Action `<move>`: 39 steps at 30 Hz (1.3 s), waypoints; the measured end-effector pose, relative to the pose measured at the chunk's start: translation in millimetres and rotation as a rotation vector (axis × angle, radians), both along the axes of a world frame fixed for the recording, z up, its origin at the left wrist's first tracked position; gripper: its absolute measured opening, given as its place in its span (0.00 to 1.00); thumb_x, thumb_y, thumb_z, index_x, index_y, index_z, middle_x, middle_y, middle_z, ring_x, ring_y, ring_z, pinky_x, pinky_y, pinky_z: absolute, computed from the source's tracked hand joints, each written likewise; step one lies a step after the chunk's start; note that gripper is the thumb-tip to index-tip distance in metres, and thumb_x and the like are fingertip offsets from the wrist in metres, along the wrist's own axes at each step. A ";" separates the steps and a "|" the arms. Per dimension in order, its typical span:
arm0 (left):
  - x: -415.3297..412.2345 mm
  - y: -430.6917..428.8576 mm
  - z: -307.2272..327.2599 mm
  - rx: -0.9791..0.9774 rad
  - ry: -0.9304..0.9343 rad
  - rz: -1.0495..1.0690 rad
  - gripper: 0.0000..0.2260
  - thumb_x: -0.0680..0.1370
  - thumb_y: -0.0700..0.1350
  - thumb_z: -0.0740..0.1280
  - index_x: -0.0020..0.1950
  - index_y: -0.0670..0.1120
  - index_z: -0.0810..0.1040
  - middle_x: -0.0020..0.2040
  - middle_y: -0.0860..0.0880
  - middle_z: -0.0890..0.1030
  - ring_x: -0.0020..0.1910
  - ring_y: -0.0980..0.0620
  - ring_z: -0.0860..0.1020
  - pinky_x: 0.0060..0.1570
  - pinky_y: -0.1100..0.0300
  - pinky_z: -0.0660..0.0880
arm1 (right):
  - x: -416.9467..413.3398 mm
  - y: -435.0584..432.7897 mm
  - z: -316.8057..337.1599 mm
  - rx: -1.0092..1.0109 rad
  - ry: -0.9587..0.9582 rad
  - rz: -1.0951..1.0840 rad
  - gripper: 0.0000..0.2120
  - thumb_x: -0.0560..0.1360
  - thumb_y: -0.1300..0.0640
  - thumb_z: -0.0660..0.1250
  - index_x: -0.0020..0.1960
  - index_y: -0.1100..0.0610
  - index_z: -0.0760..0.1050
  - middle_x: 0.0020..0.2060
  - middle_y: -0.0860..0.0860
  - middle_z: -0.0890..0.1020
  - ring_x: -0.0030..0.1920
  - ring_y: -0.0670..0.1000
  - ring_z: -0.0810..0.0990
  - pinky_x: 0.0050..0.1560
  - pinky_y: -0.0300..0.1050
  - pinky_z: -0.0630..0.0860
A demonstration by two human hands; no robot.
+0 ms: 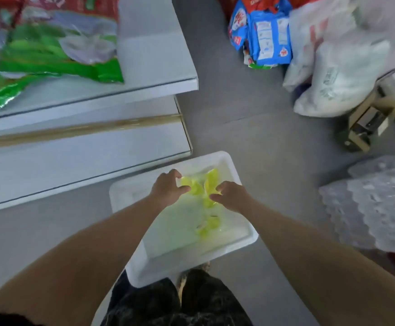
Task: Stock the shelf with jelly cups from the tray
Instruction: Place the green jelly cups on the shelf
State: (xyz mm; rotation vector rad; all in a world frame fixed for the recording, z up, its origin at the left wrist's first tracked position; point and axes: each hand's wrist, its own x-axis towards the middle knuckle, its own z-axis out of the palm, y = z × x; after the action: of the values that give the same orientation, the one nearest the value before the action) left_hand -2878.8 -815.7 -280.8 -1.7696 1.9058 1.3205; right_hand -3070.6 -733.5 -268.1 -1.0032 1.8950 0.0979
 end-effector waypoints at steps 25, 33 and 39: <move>-13.3 -5.3 -154.6 0.190 0.162 0.318 0.21 0.69 0.50 0.77 0.60 0.55 0.76 0.57 0.50 0.78 0.60 0.51 0.75 0.55 0.55 0.75 | 21.9 50.9 -157.6 0.205 -0.010 -0.454 0.22 0.66 0.48 0.79 0.55 0.54 0.78 0.52 0.50 0.81 0.51 0.51 0.77 0.49 0.41 0.72; -16.4 0.5 -168.0 0.181 0.150 0.389 0.25 0.69 0.52 0.78 0.64 0.56 0.76 0.58 0.46 0.75 0.56 0.49 0.76 0.54 0.59 0.73 | 27.5 55.4 -166.7 0.147 -0.007 -0.477 0.21 0.65 0.47 0.79 0.54 0.53 0.78 0.47 0.48 0.80 0.50 0.51 0.79 0.52 0.45 0.76; -11.2 9.6 -161.3 0.244 0.224 0.623 0.23 0.65 0.49 0.79 0.58 0.58 0.79 0.53 0.46 0.79 0.52 0.47 0.80 0.57 0.53 0.77 | 29.8 61.0 -153.6 0.079 -0.018 -0.506 0.20 0.67 0.45 0.77 0.54 0.53 0.78 0.46 0.47 0.79 0.50 0.51 0.78 0.52 0.45 0.77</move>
State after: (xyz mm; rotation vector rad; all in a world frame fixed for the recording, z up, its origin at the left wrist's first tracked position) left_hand -2890.1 -806.1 -442.1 -2.2470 1.2310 1.9232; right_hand -3040.8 -672.5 -421.8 -0.4476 2.0545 -0.1304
